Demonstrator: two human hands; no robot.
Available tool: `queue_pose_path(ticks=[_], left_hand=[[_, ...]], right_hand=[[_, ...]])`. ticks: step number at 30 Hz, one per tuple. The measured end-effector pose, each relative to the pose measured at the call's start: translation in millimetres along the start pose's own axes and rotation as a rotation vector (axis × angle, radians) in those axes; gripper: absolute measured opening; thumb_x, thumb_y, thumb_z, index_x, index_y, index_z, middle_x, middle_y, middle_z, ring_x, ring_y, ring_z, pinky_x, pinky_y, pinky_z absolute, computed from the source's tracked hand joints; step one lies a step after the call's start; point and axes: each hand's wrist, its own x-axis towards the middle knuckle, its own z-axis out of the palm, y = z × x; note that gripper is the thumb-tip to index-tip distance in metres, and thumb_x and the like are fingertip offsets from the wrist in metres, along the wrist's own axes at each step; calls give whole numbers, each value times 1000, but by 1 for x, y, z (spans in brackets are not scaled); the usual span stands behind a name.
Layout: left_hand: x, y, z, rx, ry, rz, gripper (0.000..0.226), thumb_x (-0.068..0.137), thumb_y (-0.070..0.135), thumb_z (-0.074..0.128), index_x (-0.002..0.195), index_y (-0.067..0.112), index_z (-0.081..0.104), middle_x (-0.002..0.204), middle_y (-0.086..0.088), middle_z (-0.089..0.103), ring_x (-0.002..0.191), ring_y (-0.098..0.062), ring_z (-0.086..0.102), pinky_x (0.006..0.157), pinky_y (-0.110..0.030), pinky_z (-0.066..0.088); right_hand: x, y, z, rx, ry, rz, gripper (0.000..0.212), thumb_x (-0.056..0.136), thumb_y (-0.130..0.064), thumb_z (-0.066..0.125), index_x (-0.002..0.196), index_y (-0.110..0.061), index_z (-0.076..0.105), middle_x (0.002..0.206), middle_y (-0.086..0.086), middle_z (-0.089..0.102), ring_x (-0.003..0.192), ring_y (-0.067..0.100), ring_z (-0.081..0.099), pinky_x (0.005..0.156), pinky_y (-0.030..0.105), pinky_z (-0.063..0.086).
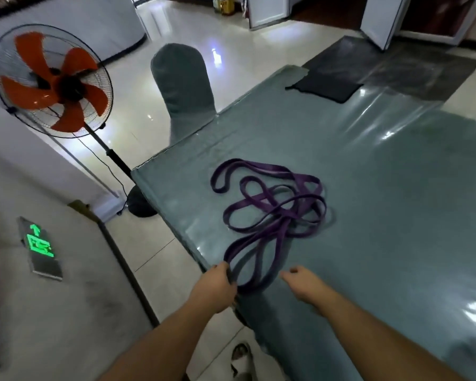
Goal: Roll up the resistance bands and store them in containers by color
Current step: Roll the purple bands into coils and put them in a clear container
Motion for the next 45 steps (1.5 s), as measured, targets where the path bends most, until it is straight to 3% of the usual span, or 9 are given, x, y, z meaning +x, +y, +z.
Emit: queue_pose_path(ticks=[11,17,20,25,30,35,39,42,45], left_hand=[[119,-19,-5,-12,-186,93,61,95,28,65,147,19,37,137,-13,50,123,-33,57,105,-42,48],[108,-6,-3,-95,-513,374,40,95,16,63,135,17,59,129,-5,67,113,-20,64,96,-30,51],[89,9,-1,-207,-631,510,46,96,17,68,141,15,57,136,-5,67,123,-19,64,100,-21,49],[85,21,-17,-361,-792,492,11,94,30,67,103,33,72,102,-4,77,89,-9,73,89,-34,60],[105,29,-48,-207,-506,584,14,94,21,62,104,29,66,94,14,68,82,-3,64,78,-23,54],[113,62,-82,-177,-333,647,19,91,22,64,109,28,62,94,12,68,80,1,63,61,-8,45],[103,105,-110,-274,-166,684,20,91,22,64,107,31,56,98,13,65,87,-7,65,76,-22,52],[89,134,-135,-379,51,705,20,93,20,61,107,31,53,97,10,63,78,-1,62,65,-22,46],[69,162,-161,-568,164,768,23,94,24,62,110,33,49,103,8,59,85,-13,62,65,-22,44]], right_hand=[[41,-54,37,288,235,216,60,96,-50,63,141,-10,55,137,13,64,124,33,62,106,42,50],[60,-75,72,555,321,279,87,77,-70,73,137,-9,57,131,13,66,118,32,65,104,44,53],[58,-80,74,618,270,289,96,64,-62,87,139,-10,54,132,10,66,117,30,65,103,44,54],[38,-73,46,366,301,263,34,97,-30,66,120,-5,66,104,12,72,92,28,70,83,40,58],[-22,-98,-25,-234,350,169,20,99,-34,54,106,-17,61,110,14,72,97,33,70,76,36,53],[-114,-161,-111,-733,611,52,25,96,-43,50,111,-28,62,107,5,71,96,32,69,79,40,57],[-190,-212,-168,-994,861,-77,21,99,-45,48,110,-30,57,86,-2,58,80,27,61,65,38,51],[-242,-244,-202,-1100,1096,-186,16,102,-41,49,110,-28,53,81,-4,53,73,24,58,55,36,45],[-290,-271,-228,-1154,1298,-265,12,102,-32,52,109,-23,54,78,-2,52,67,25,56,54,39,46]])
